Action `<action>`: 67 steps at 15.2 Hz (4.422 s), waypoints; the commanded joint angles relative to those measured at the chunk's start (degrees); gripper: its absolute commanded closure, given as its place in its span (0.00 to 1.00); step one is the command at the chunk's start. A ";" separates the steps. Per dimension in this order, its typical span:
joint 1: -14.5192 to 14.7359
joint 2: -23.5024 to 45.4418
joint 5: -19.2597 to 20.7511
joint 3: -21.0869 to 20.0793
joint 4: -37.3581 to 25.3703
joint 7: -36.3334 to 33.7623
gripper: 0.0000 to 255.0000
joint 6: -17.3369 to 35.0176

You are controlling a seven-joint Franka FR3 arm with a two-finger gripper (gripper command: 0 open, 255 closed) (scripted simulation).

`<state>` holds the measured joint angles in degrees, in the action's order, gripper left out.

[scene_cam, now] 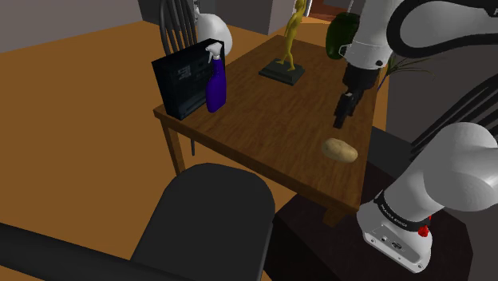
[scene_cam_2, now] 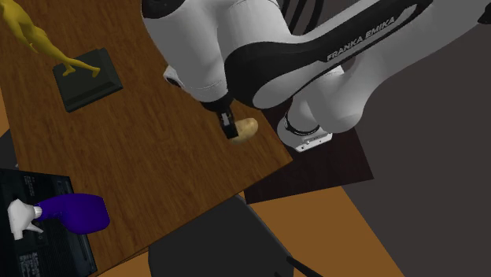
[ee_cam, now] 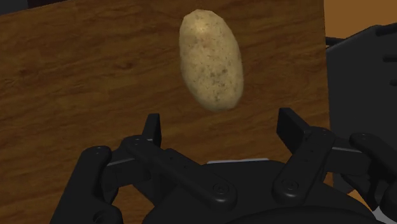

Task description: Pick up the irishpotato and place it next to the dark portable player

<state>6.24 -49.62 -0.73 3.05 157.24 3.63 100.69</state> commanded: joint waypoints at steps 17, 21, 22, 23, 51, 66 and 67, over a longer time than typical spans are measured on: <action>2.97 3.52 -0.08 0.41 13.61 5.01 0.00 18.44; 2.97 3.51 -0.08 0.41 13.60 5.02 1.00 18.42; 2.97 3.48 -0.08 0.41 13.62 5.01 1.00 18.41; 2.98 3.45 -0.10 0.40 13.60 4.99 1.00 18.37; 3.04 -2.91 -0.31 -0.22 -0.52 4.05 1.00 -2.08; 3.27 -1.93 -0.55 -0.45 -12.58 3.53 1.00 -13.15; 3.29 -1.74 -0.56 -0.46 -13.46 3.50 1.00 -13.84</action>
<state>9.47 -51.61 -1.20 2.68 144.76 7.25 87.58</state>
